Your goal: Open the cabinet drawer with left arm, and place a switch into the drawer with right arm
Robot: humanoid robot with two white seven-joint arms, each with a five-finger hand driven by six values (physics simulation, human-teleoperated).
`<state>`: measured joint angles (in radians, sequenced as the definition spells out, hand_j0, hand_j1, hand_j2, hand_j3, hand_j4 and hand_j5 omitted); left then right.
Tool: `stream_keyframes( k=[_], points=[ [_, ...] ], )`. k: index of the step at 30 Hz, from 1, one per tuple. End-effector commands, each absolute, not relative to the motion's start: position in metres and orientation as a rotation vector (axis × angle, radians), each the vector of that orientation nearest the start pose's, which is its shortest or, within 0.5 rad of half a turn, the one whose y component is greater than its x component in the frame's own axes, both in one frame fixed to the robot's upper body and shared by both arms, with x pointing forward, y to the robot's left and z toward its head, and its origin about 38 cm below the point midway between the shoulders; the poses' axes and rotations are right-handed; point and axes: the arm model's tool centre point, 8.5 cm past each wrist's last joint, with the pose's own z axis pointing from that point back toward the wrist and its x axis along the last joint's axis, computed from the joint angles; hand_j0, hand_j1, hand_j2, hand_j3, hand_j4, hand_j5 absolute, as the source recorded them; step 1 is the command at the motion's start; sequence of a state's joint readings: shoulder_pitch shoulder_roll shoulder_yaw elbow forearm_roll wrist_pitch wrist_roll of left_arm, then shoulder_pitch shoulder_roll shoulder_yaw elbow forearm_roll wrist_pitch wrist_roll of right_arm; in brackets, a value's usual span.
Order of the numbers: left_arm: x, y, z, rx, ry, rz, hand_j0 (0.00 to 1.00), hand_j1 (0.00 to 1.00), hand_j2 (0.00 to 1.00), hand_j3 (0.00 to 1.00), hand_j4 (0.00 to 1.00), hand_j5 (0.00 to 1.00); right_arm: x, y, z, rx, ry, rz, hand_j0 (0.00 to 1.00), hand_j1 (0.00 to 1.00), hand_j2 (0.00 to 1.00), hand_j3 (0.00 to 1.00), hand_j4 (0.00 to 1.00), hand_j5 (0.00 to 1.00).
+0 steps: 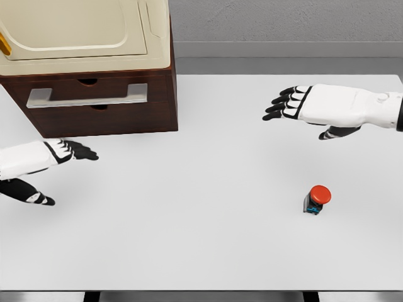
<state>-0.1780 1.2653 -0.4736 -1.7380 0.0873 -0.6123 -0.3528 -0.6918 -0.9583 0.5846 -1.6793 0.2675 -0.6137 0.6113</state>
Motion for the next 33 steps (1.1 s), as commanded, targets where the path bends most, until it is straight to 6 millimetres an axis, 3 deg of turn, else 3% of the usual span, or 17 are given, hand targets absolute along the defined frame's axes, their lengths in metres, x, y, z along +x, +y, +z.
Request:
stream_keyframes(
  k=[1,6,7,8,9,11,14,16,22,30,32,33],
  points=[
    [0.314,0.367,0.208,-0.007,-1.457,-1.77,1.0,1.0,1.0,1.0,1.0,1.0,0.401,-0.291,0.29,0.55,1.937,-2.917,1.0,1.0,1.0,1.0,1.0,1.0],
    [0.316,0.362,0.213,-0.048,-1.464,-1.763,1.0,1.0,1.0,1.0,1.0,1.0,0.402,-0.299,0.293,0.572,1.941,-2.93,1.0,1.0,1.0,1.0,1.0,1.0],
    [0.315,0.358,0.215,-0.16,-1.436,-1.761,1.0,1.0,1.0,1.0,1.0,1.0,0.404,-0.313,0.308,0.67,1.951,-2.914,1.0,1.0,1.0,1.0,1.0,1.0],
    [0.314,0.353,0.219,-0.265,-1.438,-1.732,1.0,1.0,1.0,1.0,1.0,1.0,0.408,-0.343,0.328,0.821,1.97,-2.917,1.0,1.0,1.0,1.0,1.0,1.0],
    [0.316,0.351,0.224,-0.305,-1.485,-1.671,1.0,1.0,1.0,1.0,1.0,1.0,0.405,-0.361,0.333,0.885,1.94,-2.956,1.0,1.0,1.0,1.0,1.0,1.0],
    [0.317,0.338,0.224,-0.365,-1.52,-1.647,1.0,1.0,1.0,1.0,1.0,1.0,0.396,-0.376,0.316,0.87,1.856,-3.065,1.0,1.0,1.0,1.0,1.0,1.0],
    [0.343,0.341,0.261,-0.307,-1.53,-1.537,1.0,1.0,1.0,1.0,1.0,1.0,0.386,-0.361,0.29,0.726,1.8,-3.118,1.0,1.0,1.0,1.0,1.0,1.0],
    [0.356,0.345,0.277,-0.264,-1.492,-1.469,1.0,1.0,1.0,1.0,1.0,1.0,0.383,-0.364,0.285,0.707,1.762,-3.154,1.0,1.0,1.0,1.0,1.0,1.0],
    [0.366,0.36,0.298,-0.206,-1.453,-1.419,1.0,1.0,1.0,1.0,1.0,1.0,0.364,-0.357,0.255,0.546,1.682,-3.233,1.0,1.0,1.0,1.0,1.0,1.0],
    [0.374,0.371,0.304,-0.089,-1.39,-1.437,1.0,1.0,1.0,1.0,1.0,1.0,0.353,-0.355,0.232,0.454,1.583,-3.298,1.0,1.0,1.0,1.0,1.0,1.0],
    [0.386,0.382,0.309,0.071,-1.32,-1.478,1.0,1.0,1.0,1.0,1.0,1.0,0.35,-0.351,0.227,0.427,1.558,-3.299,1.0,1.0,1.0,1.0,1.0,1.0],
    [0.39,0.373,0.302,0.066,-1.331,-1.498,1.0,1.0,1.0,1.0,1.0,1.0,0.349,-0.35,0.226,0.427,1.547,-3.3,1.0,1.0,1.0,1.0,1.0,1.0]
  ],
)
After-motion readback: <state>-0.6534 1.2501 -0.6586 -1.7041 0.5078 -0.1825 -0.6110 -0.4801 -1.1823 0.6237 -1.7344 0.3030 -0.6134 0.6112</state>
